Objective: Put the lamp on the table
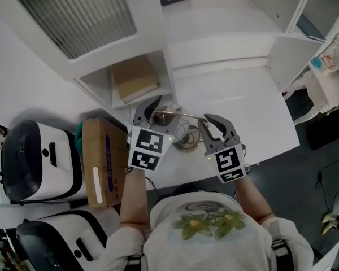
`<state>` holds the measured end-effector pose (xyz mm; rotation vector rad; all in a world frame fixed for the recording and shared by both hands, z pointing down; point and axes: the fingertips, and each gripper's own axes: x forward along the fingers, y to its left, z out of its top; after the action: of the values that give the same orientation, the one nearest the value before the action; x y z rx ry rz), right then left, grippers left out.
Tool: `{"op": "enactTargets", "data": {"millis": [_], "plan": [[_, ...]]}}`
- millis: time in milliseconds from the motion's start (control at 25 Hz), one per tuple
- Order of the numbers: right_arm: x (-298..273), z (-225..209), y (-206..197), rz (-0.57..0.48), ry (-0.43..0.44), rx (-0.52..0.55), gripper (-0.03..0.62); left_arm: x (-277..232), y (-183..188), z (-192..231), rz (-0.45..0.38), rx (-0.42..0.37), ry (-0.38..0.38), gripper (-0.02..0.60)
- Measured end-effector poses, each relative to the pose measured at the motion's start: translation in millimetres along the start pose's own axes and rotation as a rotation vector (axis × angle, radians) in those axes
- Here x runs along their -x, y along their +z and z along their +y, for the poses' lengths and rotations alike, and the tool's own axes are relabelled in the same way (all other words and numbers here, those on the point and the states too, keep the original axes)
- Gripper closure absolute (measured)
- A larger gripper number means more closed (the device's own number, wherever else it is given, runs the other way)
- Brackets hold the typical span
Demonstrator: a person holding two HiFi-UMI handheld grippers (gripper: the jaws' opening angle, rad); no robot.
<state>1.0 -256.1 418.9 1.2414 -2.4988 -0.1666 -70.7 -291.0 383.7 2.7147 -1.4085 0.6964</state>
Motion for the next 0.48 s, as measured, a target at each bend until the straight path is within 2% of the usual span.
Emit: {"op": "enactTargets", "data": {"millis": [240, 480], "plan": [[2.3, 0.0, -0.4, 0.008, -0.004, 0.003, 0.519, -0.9, 0.7, -4.1, 0.028, -0.025, -0.043, 0.341], [0.4, -0.2, 0.0, 0.008, 0.008, 0.002, 0.519, -0.4, 1.1, -3.6, 0.037, -0.043, -0.04, 0.341]]}}
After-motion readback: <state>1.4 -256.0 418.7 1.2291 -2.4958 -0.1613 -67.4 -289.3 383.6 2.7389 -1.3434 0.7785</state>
